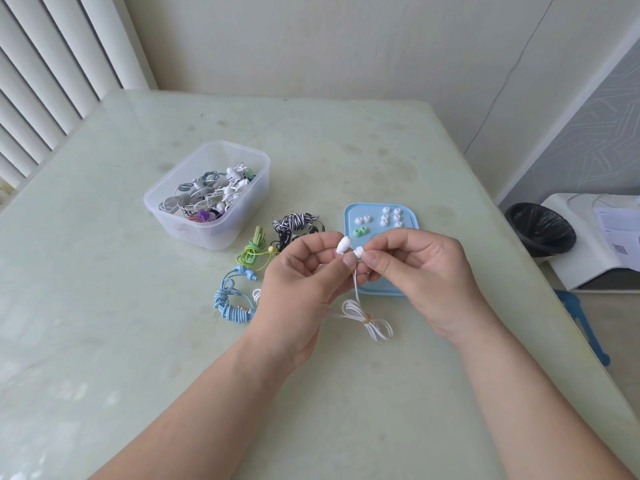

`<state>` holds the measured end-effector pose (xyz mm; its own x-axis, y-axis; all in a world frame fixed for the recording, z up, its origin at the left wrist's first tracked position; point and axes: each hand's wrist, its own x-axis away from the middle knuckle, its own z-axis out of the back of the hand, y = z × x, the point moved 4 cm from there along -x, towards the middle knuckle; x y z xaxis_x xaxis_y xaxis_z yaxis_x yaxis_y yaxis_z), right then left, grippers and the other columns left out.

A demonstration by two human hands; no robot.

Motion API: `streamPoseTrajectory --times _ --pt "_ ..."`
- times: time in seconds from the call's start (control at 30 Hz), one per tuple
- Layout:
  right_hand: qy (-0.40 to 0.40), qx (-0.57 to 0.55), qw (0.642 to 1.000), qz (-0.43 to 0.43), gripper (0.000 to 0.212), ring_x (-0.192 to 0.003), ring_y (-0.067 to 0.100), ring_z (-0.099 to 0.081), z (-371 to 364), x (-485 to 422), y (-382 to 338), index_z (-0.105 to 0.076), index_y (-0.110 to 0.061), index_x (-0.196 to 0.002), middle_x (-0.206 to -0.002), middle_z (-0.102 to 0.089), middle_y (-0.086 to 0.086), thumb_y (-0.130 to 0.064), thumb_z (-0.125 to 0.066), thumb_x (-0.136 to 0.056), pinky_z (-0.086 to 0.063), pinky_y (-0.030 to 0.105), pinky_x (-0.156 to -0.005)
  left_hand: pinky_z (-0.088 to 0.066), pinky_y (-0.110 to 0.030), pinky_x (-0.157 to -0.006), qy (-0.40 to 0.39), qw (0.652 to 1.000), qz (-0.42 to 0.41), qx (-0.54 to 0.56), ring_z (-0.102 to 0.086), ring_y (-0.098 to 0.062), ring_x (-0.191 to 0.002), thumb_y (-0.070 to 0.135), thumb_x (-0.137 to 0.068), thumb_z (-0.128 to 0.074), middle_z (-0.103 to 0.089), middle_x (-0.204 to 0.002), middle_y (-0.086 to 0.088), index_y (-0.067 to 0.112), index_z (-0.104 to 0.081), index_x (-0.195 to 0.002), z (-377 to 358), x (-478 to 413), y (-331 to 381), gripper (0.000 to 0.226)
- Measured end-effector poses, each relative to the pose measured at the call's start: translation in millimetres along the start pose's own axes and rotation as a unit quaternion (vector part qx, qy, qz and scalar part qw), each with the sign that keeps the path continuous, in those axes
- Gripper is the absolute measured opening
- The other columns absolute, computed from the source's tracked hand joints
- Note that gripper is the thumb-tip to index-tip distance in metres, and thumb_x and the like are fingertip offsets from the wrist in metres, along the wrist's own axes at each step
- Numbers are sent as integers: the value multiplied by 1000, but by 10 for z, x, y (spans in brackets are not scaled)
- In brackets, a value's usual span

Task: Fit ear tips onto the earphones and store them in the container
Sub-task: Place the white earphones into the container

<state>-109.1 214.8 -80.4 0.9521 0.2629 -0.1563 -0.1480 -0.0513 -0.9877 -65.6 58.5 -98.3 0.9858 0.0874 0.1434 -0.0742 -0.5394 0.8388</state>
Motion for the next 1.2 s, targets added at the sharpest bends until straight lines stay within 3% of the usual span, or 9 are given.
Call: streamPoseTrajectory --times 0.2,0.37,0.53,0.63,0.73,0.9,1.2 --pt "-3 34 998 49 7 -73 29 -74 27 30 -50 -71 6 -90 -78 -75 19 12 -67 -90 -59 33 -76 -61 -34 -79 5 1000 -4 -18 -76 -25 -79 -5 -92 -70 -77 -90 -14 -4 -64 -115 -2 -3 -13 24" --pt "8 1 999 47 14 -74 33 -75 41 26 -23 -71 7 -99 -84 -76 21 16 -64 -90 -60 35 -76 -61 -31 -75 4 1000 -7 -3 -76 -26 -79 -6 -91 -70 -76 -93 -17 -6 -63 -116 -20 13 2 26" --pt "1 130 984 124 20 -86 30 -76 12 46 1 -76 2 -105 -98 -76 13 5 -67 -88 -61 50 -82 -60 -32 -77 16 1000 -5 12 -75 -27 -81 -5 -91 -71 -73 -94 -19 -6 -63 -116 4 13 -2 26" --pt "9 158 975 155 21 -89 29 -76 -18 47 -10 -77 1 -106 -100 -75 12 4 -68 -87 -62 49 -82 -61 -34 -80 24 1000 -6 6 -75 -28 -82 -3 -91 -72 -74 -93 -17 -2 -66 -113 19 0 3 23" --pt "21 99 988 117 14 -84 33 -75 -12 40 -15 -77 2 -100 -98 -76 15 6 -71 -89 -61 46 -83 -60 -34 -80 20 1000 -9 -3 -74 -27 -81 -3 -91 -72 -74 -90 -15 -2 -66 -112 9 -3 0 22" --pt "44 2 999 33 10 -70 31 -75 -10 35 -28 -76 2 -93 -80 -76 20 9 -73 -86 -59 30 -76 -61 -34 -79 10 1000 -14 -24 -75 -27 -80 -4 -91 -72 -75 -90 -15 -5 -64 -116 1 5 1 27" --pt "22 -22 999 -8 5 -69 32 -73 1 23 -35 -72 7 -89 -77 -74 24 9 -73 -84 -60 36 -76 -60 -31 -75 8 999 -22 -40 -77 -28 -78 -6 -91 -72 -74 -92 -18 -4 -64 -115 10 7 12 25"
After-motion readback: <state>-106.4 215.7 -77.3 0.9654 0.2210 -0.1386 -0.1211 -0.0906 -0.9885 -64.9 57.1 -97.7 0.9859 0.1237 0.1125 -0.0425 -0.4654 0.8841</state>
